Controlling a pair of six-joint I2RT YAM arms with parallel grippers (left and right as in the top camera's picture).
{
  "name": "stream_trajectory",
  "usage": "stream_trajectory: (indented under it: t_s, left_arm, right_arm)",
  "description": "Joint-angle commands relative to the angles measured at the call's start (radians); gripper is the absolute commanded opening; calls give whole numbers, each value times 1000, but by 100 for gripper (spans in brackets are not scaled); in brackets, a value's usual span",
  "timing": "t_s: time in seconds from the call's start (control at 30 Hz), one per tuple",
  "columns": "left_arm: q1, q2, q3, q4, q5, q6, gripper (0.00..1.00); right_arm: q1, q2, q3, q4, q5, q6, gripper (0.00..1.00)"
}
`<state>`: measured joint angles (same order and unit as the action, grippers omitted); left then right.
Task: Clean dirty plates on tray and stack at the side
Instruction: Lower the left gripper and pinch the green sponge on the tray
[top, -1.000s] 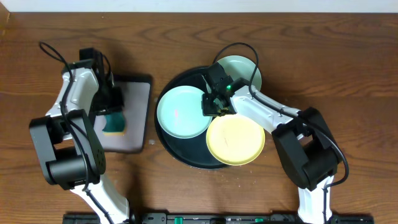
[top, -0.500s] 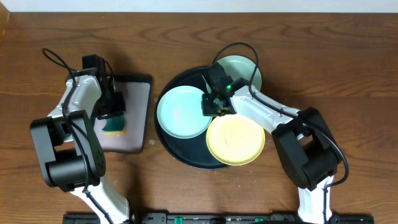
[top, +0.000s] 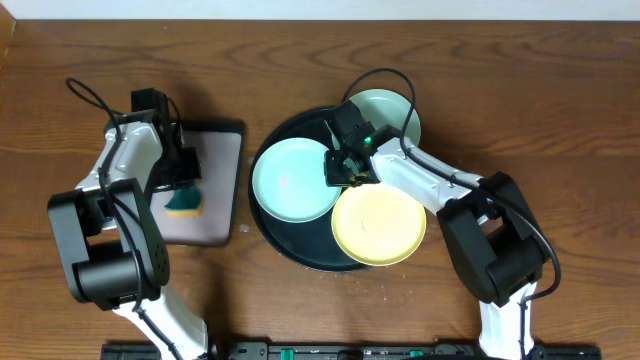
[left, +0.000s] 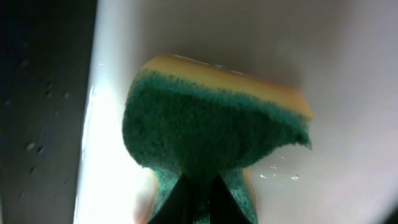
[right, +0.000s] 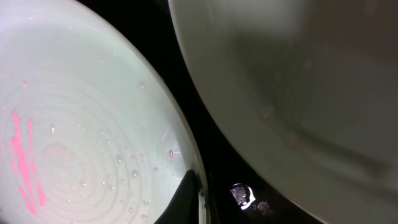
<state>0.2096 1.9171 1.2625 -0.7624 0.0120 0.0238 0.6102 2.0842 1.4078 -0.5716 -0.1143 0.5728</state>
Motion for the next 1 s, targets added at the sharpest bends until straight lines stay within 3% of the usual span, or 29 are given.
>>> stream_trajectory:
  t_s: [0.0, 0.1, 0.17, 0.47, 0.5, 0.63, 0.97]
  left_arm:
    - [3, -74, 42, -10, 6, 2, 7]
    - [3, -154, 52, -6, 6, 2, 8]
    - [3, -199, 52, -11, 5, 2, 17]
    - [3, -235, 47, -66, 6, 2, 17]
    - [3, -233, 43, -66, 6, 2, 26]
    - [3, -219, 17, -37, 6, 2, 47]
    - [3, -56, 5, 37, 7, 22, 50]
  right_arm:
    - [12, 41, 1, 4, 21, -13, 4]
    - [12, 41, 1, 4, 21, -13, 4]
    - [12, 41, 1, 5, 21, -13, 4]
    - [12, 41, 1, 5, 21, -13, 4]
    - [12, 41, 1, 5, 21, -13, 4]
    - [12, 41, 1, 5, 21, -13, 6]
    - [12, 41, 1, 7, 21, -13, 9]
